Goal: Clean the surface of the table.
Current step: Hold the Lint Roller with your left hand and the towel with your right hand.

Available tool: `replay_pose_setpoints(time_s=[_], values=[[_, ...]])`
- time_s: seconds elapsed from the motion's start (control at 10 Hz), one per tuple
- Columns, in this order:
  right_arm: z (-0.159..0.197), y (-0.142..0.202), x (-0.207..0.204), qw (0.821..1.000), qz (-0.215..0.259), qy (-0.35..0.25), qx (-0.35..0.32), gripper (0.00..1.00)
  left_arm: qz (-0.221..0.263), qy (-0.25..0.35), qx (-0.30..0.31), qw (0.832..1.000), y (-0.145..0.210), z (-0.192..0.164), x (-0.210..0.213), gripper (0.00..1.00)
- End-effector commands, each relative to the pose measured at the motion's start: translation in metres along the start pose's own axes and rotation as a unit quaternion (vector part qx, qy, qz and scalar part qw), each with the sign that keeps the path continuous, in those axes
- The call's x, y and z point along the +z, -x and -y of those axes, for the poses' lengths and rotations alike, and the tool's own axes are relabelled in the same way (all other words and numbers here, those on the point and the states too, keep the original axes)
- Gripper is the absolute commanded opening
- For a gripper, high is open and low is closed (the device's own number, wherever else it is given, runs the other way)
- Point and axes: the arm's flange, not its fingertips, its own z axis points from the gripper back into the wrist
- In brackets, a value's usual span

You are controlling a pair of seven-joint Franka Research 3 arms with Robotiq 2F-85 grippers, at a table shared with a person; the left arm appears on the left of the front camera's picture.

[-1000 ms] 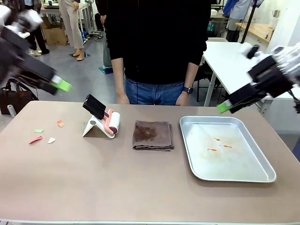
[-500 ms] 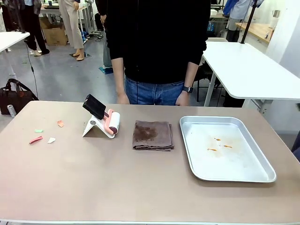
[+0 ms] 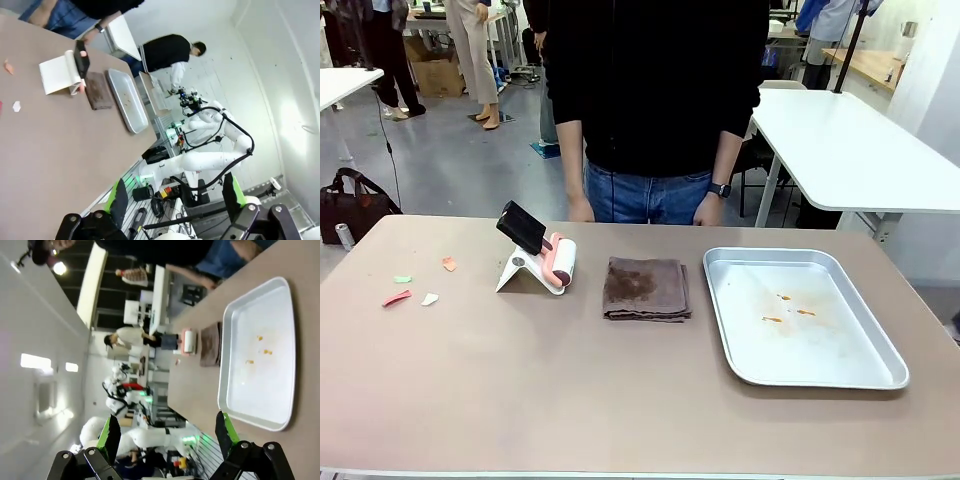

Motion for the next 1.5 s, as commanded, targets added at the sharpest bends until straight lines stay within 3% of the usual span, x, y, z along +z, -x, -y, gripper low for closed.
replay_pose_setpoints(time_s=[0.0, 0.1, 0.2, 0.3, 0.6, 0.8, 0.9, 1.1, 1.4], values=[[0.003, -0.011, -0.008, 1.0, 0.007, -0.006, 0.018, 1.0, 0.017, -0.01, -0.013, 1.0, -0.007, 0.014, -0.016, 1.0], [0.004, -0.012, -0.011, 0.999, 0.029, 0.012, 0.017, 1.0, 0.02, -0.017, -0.012, 1.0, -0.011, 0.015, -0.019, 1.0], [0.009, -0.005, 0.0, 1.0, 0.01, -0.004, -0.004, 1.0, 0.022, -0.053, -0.001, 0.998, -0.015, 0.016, -0.026, 1.0], [0.009, -0.005, 0.0, 1.0, 0.01, -0.004, -0.004, 1.0, 0.011, -0.015, -0.001, 1.0, -0.007, 0.006, -0.006, 1.0], [0.011, -0.007, -0.002, 1.0, 0.013, 0.003, -0.007, 1.0, 0.009, -0.032, 0.001, 0.999, -0.012, 0.008, -0.012, 1.0], [-0.004, -0.004, -0.019, 0.996, 0.06, 0.052, -0.028, 1.0, 0.012, -0.059, 0.007, 0.998, -0.018, 0.02, -0.017, 1.0], [-0.021, -0.001, -0.04, 0.992, 0.073, 0.098, -0.021, 1.0, 0.001, -0.104, 0.003, 0.995, -0.028, 0.033, -0.032, 1.0], [-0.057, 0.002, -0.107, 0.986, 0.036, 0.161, 0.032, 1.0, -0.059, -0.164, -0.035, 0.984, -0.057, 0.057, -0.082, 1.0], [-0.101, 0.014, -0.22, 0.963, 0.008, 0.244, 0.114, 1.0, -0.168, -0.265, -0.064, 0.947, -0.095, 0.066, -0.17, 1.0]])
